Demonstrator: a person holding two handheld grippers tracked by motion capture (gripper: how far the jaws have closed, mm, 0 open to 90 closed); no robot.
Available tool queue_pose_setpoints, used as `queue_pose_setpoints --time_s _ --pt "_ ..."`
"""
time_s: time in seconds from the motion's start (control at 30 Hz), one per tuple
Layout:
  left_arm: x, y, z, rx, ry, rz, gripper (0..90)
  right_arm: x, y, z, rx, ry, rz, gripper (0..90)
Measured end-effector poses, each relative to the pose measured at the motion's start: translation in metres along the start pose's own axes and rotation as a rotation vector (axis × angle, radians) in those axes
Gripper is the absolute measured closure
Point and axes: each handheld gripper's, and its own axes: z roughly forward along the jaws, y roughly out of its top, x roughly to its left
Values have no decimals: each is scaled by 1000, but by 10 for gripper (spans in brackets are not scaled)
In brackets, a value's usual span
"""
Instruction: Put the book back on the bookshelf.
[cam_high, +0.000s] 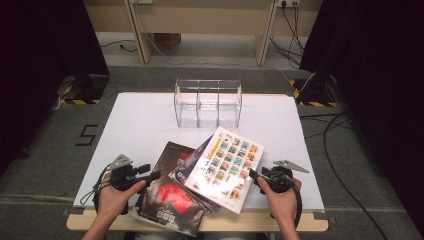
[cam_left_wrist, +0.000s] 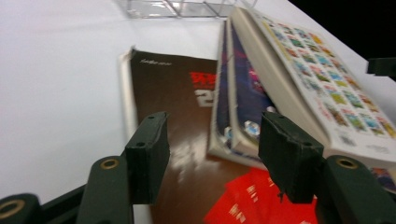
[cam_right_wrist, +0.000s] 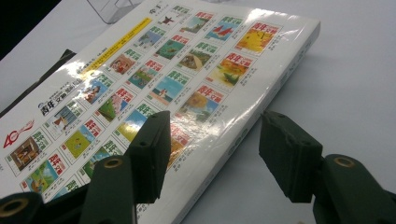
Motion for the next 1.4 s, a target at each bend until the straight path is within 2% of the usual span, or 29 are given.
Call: queue_pose_setpoints --time_s 0.07,0.17,0.2,0.27,0.33,0.37,0.43,0.53,0.67,0.73,0.83,0.9,0.97,1.03,1.07,1.1,1.13,1.3,1.33,1.4 --pt "-3 3 4 13 -6 10 421 1 0 1 13 -3 4 441" --pt "-12 12 15 47 -40 19 417 1 0 2 26 -5 -1 440" --pt "-18 17 24 64 -63 21 417 1 0 3 34 -2 0 439" --pt "-21 20 29 70 -73 16 417 2 0 3 39 -1 6 438" --pt "-30 25 44 107 -92 36 423 3 0 5 54 11 11 432" --pt "-30 25 44 107 -92 36 427 3 0 5 54 11 11 432" --pt "-37 31 57 136 -133 23 435 5 1 7 67 21 16 432" --pt "-42 36 65 146 -132 43 448 6 2 8 73 27 22 431" --pt "-51 42 77 172 -159 46 452 7 3 13 96 40 35 430" --pt "-55 45 91 217 -154 57 449 8 3 15 103 31 41 422" --pt "-55 46 100 235 -147 60 447 8 3 15 102 34 42 421" --pt "-56 48 108 249 -156 43 442 7 2 15 106 39 52 420" --pt "-58 49 114 265 -143 51 441 7 1 16 116 35 52 414" --pt "-58 48 120 282 -155 26 444 6 1 16 122 36 55 414" --pt "-59 48 122 295 -147 17 444 6 1 16 122 36 55 414" --pt "-59 47 124 306 -138 25 445 5 1 16 124 42 60 411" --pt "-59 46 125 310 -133 24 445 5 1 16 124 42 60 411" --pt "-57 44 126 306 -125 -35 456 6 2 17 135 36 52 398" --pt "-58 44 126 299 -116 -49 470 8 2 18 138 24 31 397" --pt "-61 42 125 291 -100 -41 474 8 2 18 140 20 30 396"
